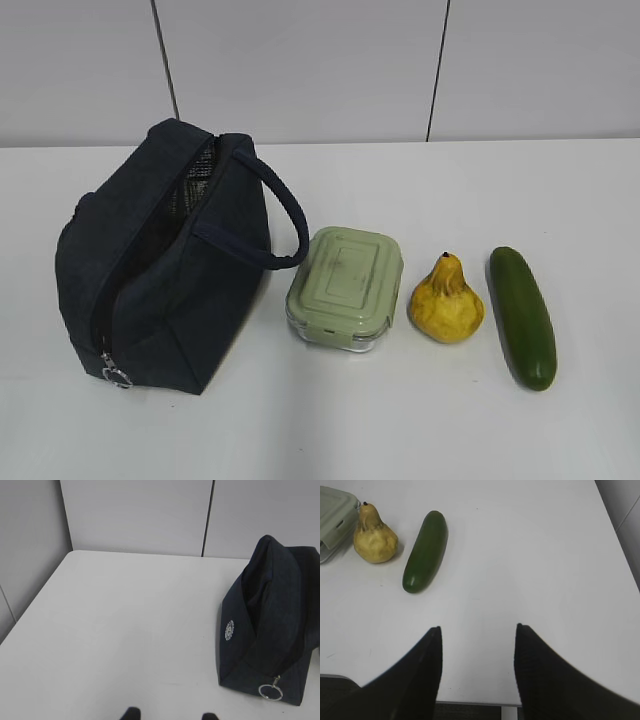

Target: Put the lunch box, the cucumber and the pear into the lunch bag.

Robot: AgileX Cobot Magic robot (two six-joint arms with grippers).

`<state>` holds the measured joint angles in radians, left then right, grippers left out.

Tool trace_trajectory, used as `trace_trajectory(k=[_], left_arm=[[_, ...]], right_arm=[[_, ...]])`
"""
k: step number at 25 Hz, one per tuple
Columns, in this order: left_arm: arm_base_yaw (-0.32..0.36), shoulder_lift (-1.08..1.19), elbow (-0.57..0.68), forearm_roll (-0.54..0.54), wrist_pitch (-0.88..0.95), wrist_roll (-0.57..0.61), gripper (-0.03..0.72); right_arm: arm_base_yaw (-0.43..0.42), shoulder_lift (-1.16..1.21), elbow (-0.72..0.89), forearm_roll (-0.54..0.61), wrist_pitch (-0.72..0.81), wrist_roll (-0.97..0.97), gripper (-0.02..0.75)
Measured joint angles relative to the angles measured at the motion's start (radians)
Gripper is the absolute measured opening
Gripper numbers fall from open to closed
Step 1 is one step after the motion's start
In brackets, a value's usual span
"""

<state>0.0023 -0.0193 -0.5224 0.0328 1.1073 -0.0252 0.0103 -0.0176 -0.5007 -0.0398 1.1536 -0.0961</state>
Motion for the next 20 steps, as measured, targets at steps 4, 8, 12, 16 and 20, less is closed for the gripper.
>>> trace_trajectory(k=[4, 8, 12, 16, 20], left_arm=[[0.0, 0.0, 0.0, 0.0, 0.0, 0.0, 0.237], [0.0, 0.0, 0.0, 0.0, 0.0, 0.0, 0.237], [0.0, 0.0, 0.0, 0.0, 0.0, 0.0, 0.237], [0.0, 0.0, 0.0, 0.0, 0.0, 0.0, 0.237], [0.0, 0.0, 0.0, 0.0, 0.0, 0.0, 0.237]], right_arm=[[0.0, 0.0, 0.0, 0.0, 0.0, 0.0, 0.375], [0.0, 0.0, 0.0, 0.0, 0.0, 0.0, 0.375], [0.0, 0.0, 0.0, 0.0, 0.0, 0.0, 0.375], [0.0, 0.0, 0.0, 0.0, 0.0, 0.0, 0.375], [0.0, 0.0, 0.0, 0.0, 0.0, 0.0, 0.375]])
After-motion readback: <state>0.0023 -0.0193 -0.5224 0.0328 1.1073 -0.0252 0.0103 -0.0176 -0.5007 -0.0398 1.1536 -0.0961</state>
